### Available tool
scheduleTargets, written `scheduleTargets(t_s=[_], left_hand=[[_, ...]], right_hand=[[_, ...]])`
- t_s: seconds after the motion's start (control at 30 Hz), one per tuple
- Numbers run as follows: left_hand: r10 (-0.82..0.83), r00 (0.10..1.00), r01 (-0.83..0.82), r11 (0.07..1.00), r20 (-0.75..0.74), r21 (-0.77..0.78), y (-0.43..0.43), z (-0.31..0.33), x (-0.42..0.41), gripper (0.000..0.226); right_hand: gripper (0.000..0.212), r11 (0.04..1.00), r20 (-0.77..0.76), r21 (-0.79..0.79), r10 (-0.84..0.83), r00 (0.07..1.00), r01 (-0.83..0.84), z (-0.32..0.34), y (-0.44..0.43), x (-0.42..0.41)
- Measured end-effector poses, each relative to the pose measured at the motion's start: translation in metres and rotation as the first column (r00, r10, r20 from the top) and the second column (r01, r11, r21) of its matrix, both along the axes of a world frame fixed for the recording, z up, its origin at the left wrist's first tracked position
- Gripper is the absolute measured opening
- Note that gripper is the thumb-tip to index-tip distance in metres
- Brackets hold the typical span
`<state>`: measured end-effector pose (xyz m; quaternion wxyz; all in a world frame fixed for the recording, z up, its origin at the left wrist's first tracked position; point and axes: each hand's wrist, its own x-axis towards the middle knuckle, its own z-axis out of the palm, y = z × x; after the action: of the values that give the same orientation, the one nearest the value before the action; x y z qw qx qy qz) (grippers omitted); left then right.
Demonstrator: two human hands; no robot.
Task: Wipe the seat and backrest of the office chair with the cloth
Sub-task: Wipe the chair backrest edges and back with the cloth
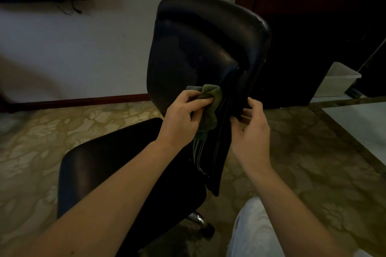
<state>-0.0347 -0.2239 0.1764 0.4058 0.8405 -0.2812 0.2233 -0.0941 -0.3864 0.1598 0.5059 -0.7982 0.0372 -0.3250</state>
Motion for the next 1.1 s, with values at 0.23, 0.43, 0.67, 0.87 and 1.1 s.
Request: scheduleTargets(t_s=[0.23,0.43,0.67,0.87,1.1], left_hand=[[-0.003,0.996,0.018,0.985,-0.086,0.174,0.035,-0.003,0.0,0.028],[0.056,0.998,-0.053,0.994,-0.03,0.09,0.036,0.003,0.001,0.03],[-0.007,1.0,0.007,1.0,0.019,0.002,0.001,0.006,-0.002,0.029],[0.043,0.999,-0.043,0.999,0.018,-0.007,0.005,-0.024,-0.006,0.028],[0.04,0.995,-0.036,0.998,-0.087,0.043,0.03,-0.035,-0.013,0.029]], right_hand=[[0.027,0.999,0.015,-0.021,-0.024,1.0,0.025,-0.002,0.003,-0.002],[0.03,1.0,-0.056,-0.008,0.009,0.998,-0.01,-0.013,0.004,-0.006],[0.03,0.999,-0.078,0.032,0.032,0.996,-0.03,-0.017,0.002,-0.007],[0.028,1.0,-0.076,-0.009,-0.008,0.997,0.007,-0.024,0.002,-0.003],[0.035,0.968,-0.182,0.22,0.161,0.97,-0.119,-0.008,-0.005,-0.011]])
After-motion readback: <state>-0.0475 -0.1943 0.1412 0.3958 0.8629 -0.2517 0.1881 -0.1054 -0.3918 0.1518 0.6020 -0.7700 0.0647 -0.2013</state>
